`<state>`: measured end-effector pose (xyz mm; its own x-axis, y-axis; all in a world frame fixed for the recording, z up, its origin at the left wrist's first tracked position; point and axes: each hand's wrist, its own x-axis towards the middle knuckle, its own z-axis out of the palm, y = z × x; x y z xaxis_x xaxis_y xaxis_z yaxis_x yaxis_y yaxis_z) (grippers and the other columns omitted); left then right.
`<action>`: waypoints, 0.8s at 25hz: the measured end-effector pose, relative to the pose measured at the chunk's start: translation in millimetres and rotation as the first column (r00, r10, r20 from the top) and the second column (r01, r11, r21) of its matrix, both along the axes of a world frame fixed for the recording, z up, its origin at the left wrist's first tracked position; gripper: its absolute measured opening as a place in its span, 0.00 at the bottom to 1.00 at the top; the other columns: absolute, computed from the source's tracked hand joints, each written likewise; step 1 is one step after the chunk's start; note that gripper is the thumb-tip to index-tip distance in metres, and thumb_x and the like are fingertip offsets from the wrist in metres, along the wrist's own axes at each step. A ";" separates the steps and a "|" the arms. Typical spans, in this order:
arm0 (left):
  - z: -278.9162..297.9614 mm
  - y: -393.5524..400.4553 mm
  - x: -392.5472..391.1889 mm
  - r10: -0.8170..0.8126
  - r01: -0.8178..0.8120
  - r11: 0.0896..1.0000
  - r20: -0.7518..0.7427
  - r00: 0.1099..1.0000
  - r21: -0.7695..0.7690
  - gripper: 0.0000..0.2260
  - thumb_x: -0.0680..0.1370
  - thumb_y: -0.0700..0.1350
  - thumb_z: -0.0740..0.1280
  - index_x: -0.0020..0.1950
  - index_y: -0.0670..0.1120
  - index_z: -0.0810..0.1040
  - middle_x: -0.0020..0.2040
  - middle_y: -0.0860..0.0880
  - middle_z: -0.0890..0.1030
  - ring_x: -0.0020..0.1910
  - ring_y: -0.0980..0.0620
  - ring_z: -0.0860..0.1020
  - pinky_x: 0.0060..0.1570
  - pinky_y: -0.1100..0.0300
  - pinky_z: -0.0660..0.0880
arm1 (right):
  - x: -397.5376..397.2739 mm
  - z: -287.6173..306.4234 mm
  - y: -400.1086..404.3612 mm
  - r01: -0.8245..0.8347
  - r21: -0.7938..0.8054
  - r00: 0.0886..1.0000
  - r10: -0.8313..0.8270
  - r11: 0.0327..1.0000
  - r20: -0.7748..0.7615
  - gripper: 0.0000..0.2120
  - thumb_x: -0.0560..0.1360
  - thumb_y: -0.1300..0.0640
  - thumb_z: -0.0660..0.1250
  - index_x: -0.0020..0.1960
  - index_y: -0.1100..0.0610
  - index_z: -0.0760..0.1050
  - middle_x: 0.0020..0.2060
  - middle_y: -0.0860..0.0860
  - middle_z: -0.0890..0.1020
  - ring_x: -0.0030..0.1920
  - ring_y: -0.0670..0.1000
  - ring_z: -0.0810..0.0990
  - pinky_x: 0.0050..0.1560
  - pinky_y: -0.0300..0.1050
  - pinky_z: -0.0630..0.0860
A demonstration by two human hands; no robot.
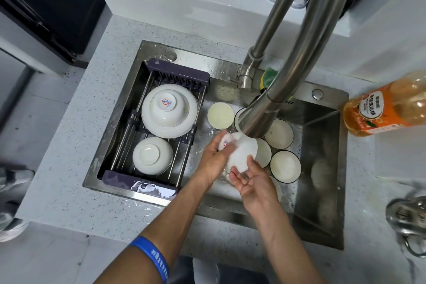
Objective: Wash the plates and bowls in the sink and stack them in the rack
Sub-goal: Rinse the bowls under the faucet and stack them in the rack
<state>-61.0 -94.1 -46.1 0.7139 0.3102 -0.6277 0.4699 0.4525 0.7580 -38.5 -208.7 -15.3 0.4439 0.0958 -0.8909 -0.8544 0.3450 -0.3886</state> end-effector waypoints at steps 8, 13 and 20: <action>-3.6 8.4 2.9 0.206 -0.259 0.914 -0.192 0.959 -0.311 0.14 0.80 0.54 0.64 0.56 0.46 0.82 0.51 0.46 0.86 0.45 0.50 0.84 0.39 0.58 0.79 | 8.0 -4.6 -4.4 -0.025 0.047 0.992 0.031 0.999 -0.124 0.06 0.79 0.55 0.67 0.47 0.58 0.77 0.30 0.49 0.80 0.31 0.47 0.70 0.27 0.37 0.74; 1.9 22.9 -7.2 0.301 -0.330 0.771 -0.145 0.943 -0.545 0.14 0.82 0.46 0.63 0.58 0.38 0.80 0.52 0.39 0.85 0.48 0.45 0.84 0.49 0.51 0.81 | 10.2 -14.0 5.6 -0.256 0.006 0.957 0.254 0.967 -0.143 0.11 0.81 0.51 0.60 0.47 0.56 0.76 0.35 0.50 0.81 0.31 0.48 0.73 0.30 0.40 0.73; -7.9 24.9 -20.1 -0.606 0.447 0.586 -0.001 0.796 0.676 0.10 0.74 0.42 0.73 0.55 0.49 0.85 0.47 0.50 0.87 0.47 0.54 0.84 0.55 0.57 0.78 | 11.5 -22.3 -28.5 -0.429 -0.766 0.135 0.873 0.478 0.469 0.22 0.77 0.60 0.67 0.69 0.47 0.71 0.69 0.41 0.71 0.54 0.44 0.78 0.46 0.39 0.77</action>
